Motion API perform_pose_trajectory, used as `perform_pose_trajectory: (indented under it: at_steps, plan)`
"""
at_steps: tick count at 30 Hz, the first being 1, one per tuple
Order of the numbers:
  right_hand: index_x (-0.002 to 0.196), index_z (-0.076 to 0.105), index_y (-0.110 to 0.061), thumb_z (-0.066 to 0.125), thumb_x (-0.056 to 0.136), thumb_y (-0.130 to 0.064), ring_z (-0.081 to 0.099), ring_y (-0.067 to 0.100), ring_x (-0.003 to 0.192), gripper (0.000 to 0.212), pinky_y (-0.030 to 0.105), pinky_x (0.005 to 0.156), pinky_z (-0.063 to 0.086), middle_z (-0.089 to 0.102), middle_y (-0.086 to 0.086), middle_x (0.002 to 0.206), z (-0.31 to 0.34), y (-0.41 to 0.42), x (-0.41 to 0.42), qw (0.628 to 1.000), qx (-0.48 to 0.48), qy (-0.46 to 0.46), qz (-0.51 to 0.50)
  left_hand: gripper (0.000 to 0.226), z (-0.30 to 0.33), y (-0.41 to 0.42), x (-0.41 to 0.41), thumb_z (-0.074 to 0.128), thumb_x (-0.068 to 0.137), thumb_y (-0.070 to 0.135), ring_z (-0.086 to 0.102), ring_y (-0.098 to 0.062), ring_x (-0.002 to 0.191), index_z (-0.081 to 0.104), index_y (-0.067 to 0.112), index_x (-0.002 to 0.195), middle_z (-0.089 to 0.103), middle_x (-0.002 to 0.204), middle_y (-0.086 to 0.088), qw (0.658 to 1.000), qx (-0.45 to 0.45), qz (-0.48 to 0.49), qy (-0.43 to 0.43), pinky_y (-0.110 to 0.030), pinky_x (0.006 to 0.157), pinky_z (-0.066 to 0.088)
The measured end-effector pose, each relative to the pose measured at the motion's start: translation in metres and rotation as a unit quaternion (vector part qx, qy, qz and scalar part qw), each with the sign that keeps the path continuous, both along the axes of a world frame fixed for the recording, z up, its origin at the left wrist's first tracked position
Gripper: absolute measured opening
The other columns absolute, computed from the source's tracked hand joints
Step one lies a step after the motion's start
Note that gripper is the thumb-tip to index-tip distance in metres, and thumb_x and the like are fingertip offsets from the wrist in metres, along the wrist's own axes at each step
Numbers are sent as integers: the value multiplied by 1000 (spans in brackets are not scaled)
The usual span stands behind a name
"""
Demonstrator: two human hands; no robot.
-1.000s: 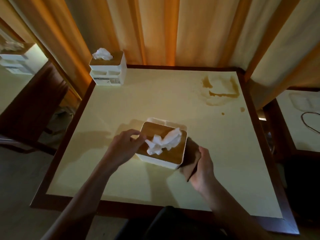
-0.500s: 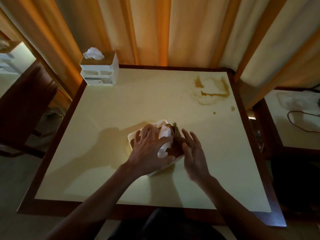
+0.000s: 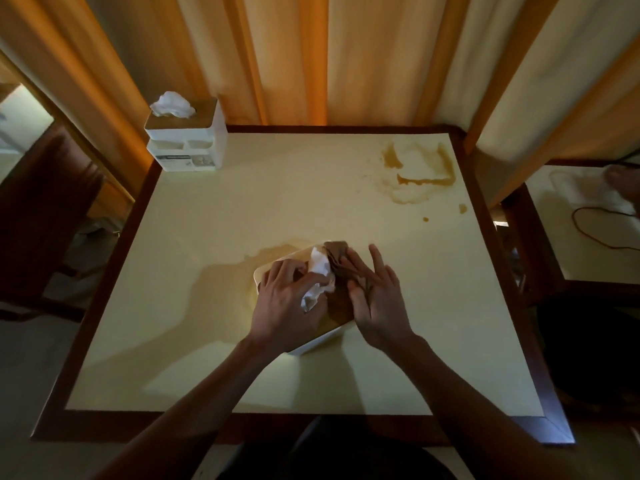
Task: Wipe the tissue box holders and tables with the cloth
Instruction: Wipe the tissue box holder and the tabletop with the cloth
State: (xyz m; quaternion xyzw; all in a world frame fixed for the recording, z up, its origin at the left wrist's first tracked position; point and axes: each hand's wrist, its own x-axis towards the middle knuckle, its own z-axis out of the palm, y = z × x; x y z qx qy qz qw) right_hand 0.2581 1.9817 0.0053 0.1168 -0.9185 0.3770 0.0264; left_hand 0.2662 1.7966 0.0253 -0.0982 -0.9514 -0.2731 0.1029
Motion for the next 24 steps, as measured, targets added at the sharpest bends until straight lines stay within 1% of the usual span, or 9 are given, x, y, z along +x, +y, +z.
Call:
perform_pose_trajectory:
  at_steps: [9,11,13,15,18,19,21,22,24]
  plan:
    - [144,52,-15,30,105,-39,20,27,153,51,63,111,29,41,-2,157,-23,29,67,996,-11,81,28,16,-5,-4,-2,73,77,28,54,-23,98,76,26,92,58,100,0,1000,26,-5,17,-35,81,41]
    - [142,55,-18,35,100,-32,20,23,153,48,59,114,28,42,-8,156,-17,21,55,998,-29,60,17,18,-6,-4,-2,71,77,29,53,-23,98,76,25,95,58,100,-1,999,24,-9,25,-35,81,41]
    - [140,57,-20,36,96,-29,20,18,152,50,52,116,26,33,-27,155,-4,9,34,998,-57,39,8,22,-7,-3,-1,64,78,32,53,-24,97,76,23,95,58,101,-2,999,22,-8,29,-36,80,43]
    - [135,62,-16,36,96,-28,29,24,149,48,47,113,30,30,-34,151,2,0,10,996,-63,61,17,25,-6,-1,-1,60,77,31,53,-24,96,76,21,93,59,100,-2,999,22,-5,31,-37,79,43]
    - [115,74,-15,34,98,-30,52,28,132,45,40,106,42,64,2,136,2,-14,-20,993,-107,-25,-36,24,-6,-1,-1,60,77,31,53,-24,96,76,22,92,59,100,-2,999,26,-1,30,-34,79,40]
    - [108,75,-14,37,97,-35,60,27,122,45,38,102,46,70,10,125,7,-18,-30,964,-206,-117,-117,24,-6,-1,-2,61,78,33,53,-23,97,77,22,92,59,100,-1,999,29,1,25,-32,80,38]
    - [102,74,-7,40,91,-42,67,28,109,50,36,96,51,73,14,112,22,-15,-45,815,-453,-281,-224,25,-6,-1,-2,63,80,38,54,-22,99,77,24,94,59,101,0,999,31,5,14,-30,82,34]
    - [102,74,-7,37,91,-38,69,28,104,50,34,93,52,74,13,109,30,-7,-45,746,-525,-328,-244,27,-6,-1,-2,63,81,41,54,-21,100,76,24,96,59,102,0,999,32,6,10,-29,83,33]
    - [99,77,-8,38,94,-27,72,27,95,44,33,90,53,75,13,105,47,12,-35,673,-598,-351,-258,32,-4,-1,-1,62,82,45,53,-19,101,74,24,103,59,103,0,999,41,2,9,-30,85,34]
